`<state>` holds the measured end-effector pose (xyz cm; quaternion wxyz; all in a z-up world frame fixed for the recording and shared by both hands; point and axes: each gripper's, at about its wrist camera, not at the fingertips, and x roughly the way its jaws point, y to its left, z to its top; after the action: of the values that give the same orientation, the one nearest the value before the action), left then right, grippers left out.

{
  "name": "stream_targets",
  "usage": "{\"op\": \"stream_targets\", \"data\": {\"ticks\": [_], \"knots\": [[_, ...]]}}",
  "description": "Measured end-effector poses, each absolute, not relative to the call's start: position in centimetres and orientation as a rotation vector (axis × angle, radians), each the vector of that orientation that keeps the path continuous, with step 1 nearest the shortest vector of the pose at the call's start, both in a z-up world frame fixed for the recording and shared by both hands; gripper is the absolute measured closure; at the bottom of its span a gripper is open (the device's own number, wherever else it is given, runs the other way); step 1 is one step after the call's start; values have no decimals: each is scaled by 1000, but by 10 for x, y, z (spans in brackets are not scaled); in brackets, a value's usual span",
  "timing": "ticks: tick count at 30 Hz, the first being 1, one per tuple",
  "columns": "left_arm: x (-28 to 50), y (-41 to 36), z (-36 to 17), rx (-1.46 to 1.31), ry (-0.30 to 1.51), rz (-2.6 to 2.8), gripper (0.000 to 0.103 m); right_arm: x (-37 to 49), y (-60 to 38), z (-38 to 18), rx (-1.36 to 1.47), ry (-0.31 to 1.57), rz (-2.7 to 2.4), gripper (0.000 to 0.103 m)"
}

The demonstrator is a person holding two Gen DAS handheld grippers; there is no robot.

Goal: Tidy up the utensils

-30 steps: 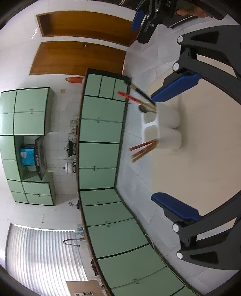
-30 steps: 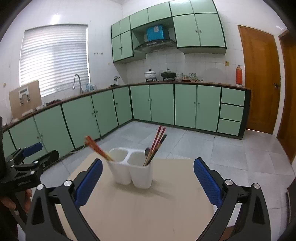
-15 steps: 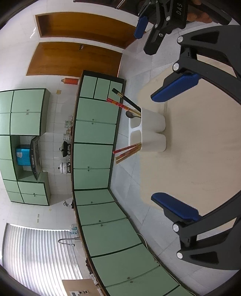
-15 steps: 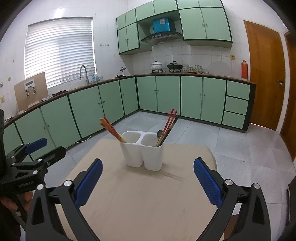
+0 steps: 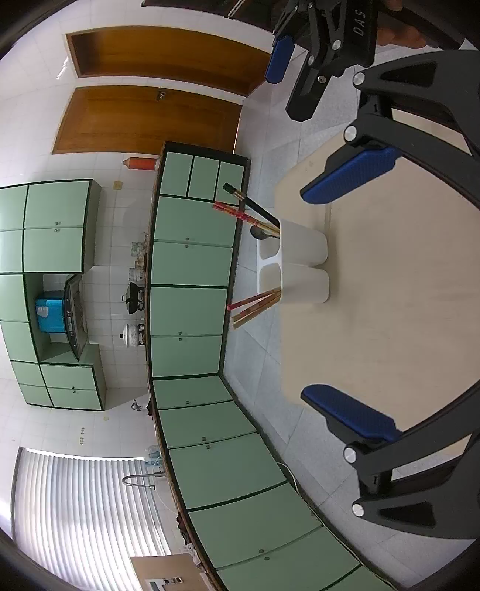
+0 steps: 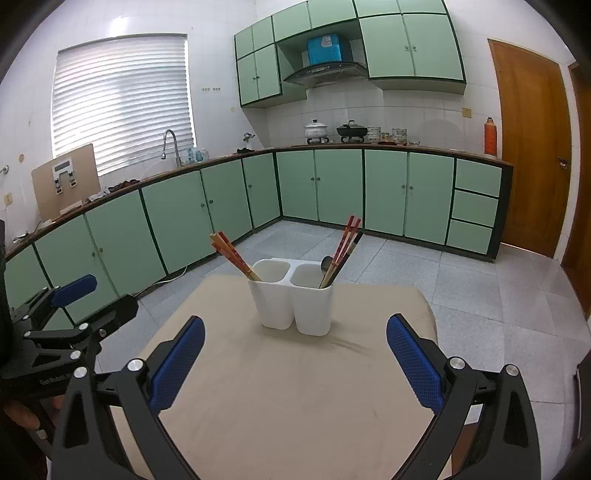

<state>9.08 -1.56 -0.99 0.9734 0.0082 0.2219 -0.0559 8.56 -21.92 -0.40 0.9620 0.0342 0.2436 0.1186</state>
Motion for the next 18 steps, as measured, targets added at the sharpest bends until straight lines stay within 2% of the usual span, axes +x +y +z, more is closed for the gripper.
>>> {"op": "stream_targets", "data": {"ticks": [18], "knots": [[93,-16,-14,1,460,-106,8,90,-216,-10,58,512,242,6]]}}
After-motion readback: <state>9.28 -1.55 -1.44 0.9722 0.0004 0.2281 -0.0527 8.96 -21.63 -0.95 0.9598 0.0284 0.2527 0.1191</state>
